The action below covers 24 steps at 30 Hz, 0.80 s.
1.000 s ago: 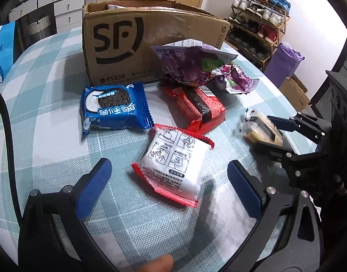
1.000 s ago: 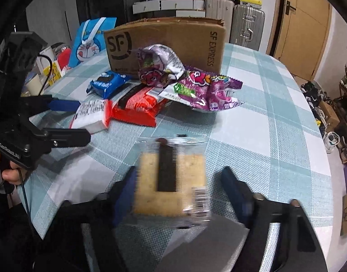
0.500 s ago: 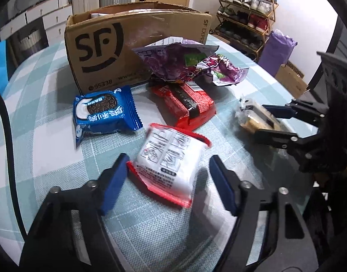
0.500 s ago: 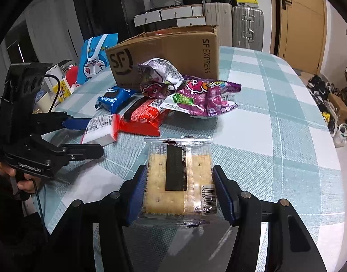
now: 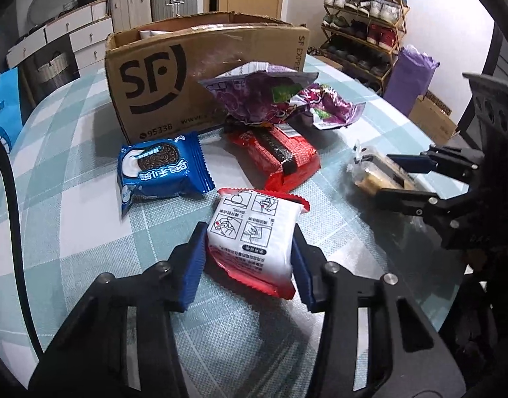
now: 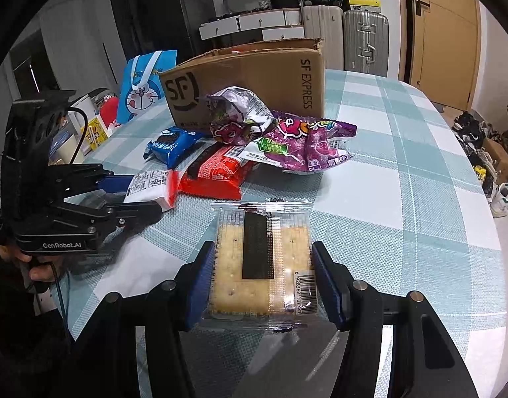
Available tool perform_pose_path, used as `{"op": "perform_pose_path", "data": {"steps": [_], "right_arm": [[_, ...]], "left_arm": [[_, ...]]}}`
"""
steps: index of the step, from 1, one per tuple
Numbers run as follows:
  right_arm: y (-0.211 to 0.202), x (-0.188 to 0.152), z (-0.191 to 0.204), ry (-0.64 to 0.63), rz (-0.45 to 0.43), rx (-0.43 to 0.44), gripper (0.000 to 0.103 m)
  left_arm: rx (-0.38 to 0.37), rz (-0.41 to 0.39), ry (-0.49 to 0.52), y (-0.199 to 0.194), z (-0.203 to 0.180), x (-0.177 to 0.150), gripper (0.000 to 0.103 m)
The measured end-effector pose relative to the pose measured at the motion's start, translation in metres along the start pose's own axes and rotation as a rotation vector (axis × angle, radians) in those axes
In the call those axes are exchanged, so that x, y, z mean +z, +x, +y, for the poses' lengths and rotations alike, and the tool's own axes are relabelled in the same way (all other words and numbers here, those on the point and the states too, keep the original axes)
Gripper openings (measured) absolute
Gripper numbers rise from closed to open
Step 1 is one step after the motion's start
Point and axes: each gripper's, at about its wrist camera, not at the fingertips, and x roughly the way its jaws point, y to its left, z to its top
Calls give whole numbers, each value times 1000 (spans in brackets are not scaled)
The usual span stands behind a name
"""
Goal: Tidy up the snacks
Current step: 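Grip the clear cracker pack with the right gripper while the left grips the small white-red packet, then lift both held packets and carry them over the cardboard box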
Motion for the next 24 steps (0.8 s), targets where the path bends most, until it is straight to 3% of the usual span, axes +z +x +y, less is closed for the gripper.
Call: {"op": "perform_pose_path", "data": {"steps": [17, 24], "right_arm": [[-13, 6, 5, -2, -66, -5, 58], [-40, 24, 8, -15, -138, 0, 58]], "left_arm": [[-15, -127, -87, -48, 12, 10, 44], [-27, -173, -119, -65, 20, 23, 44]]}}
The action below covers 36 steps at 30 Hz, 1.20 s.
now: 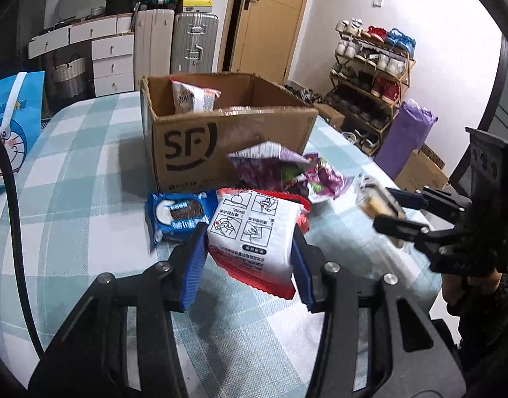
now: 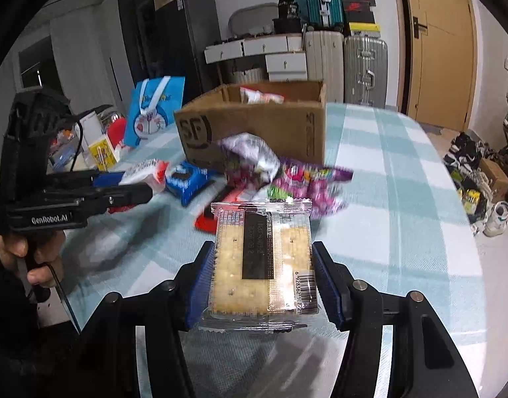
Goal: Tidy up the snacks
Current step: 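Lift both held packets and carry them over the cardboard box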
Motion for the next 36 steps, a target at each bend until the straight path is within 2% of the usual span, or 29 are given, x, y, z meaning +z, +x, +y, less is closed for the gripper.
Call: {"op": "perform_pose_path", "data": {"steps": [14, 26, 36], "right_arm": [[-29, 52, -7, 17, -111, -3, 58], [-20, 97, -11, 28, -157, 24, 58], [4, 128, -17, 36, -158, 34, 58]], "left_arm": [[18, -84, -15, -26, -7, 47, 44], [51, -122, -29, -28, -3, 90, 45], [69, -119, -50, -3, 15, 118, 45]]}}
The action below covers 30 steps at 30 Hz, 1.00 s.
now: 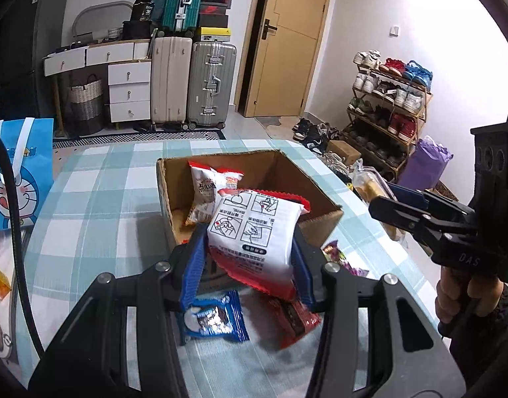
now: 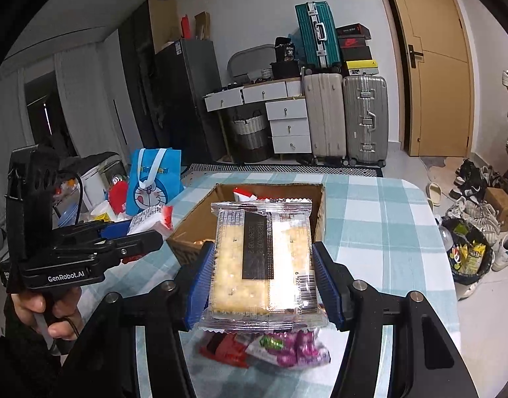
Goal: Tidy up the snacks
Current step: 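Lift both held packets and carry them over the cardboard box, then open both grippers to drop the packets into the box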
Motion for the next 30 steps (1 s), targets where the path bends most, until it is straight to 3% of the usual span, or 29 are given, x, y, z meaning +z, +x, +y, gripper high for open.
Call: {"op": "perform_pose_path", "data": {"steps": [9, 30], "right_arm": [[23, 14, -2, 12, -3, 11, 58], [95, 20, -9, 15, 65, 38, 58]], "left_arm": [[16, 8, -47, 38, 19, 14, 45], [44, 52, -33, 114, 37, 21, 45]]}}
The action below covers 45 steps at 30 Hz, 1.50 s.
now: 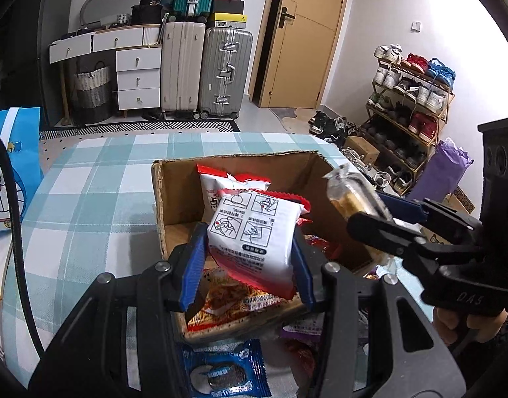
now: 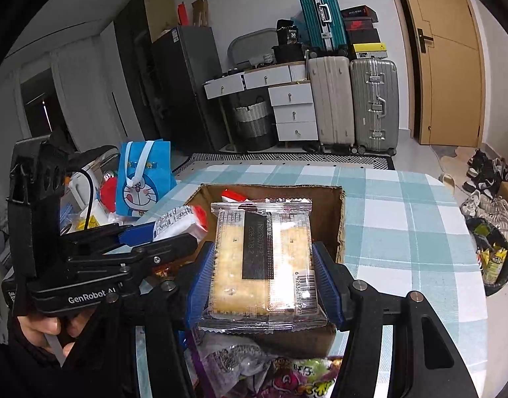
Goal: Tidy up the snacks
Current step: 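Open both grippers to drop the packets into the box, then move both open grippers back to the remaining snacks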
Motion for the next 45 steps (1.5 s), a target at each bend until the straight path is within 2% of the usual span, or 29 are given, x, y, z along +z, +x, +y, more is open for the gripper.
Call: {"op": "perform_pose_path", "data": {"steps": [13, 19, 22, 23, 24, 27, 28, 29, 30, 37, 43, 45], "right_arm": [[40, 2, -3, -11, 42, -14, 58], [40, 2, -3, -10, 44, -32, 58], [31, 1, 1, -28, 36, -27, 61], [26, 0, 2, -34, 27, -35, 64], [19, -2, 2, -35, 18, -42, 71], [0, -7, 2, -32, 10, -37, 89], [-8, -9, 2, -31, 7, -47, 94], [-13, -10, 2, -30, 8, -56, 97], [-20, -13, 0, -25, 12, -70, 101], [-53, -42, -7, 11, 33, -117, 103], [-63, -66, -15, 61, 57, -97, 103], [-59, -71, -15, 60, 77, -114, 103]], "left_arm": [[43, 15, 38, 42, 12, -3, 45], [41, 22, 46, 46, 15, -8, 45], [38, 32, 42, 39, 15, -10, 55], [35, 25, 44, 35, 16, -13, 64], [31, 15, 42, 27, 16, -15, 75], [-11, -4, 28, 6, 16, -22, 88], [-23, -6, 19, 0, 17, -26, 90], [-25, -6, 16, -7, 15, -27, 98], [-20, -6, 6, -13, 17, -31, 102], [-12, 1, -20, -52, 16, -61, 102], [12, 45, -14, -55, 21, -87, 102], [25, 48, -10, -56, 23, -93, 102]]}}
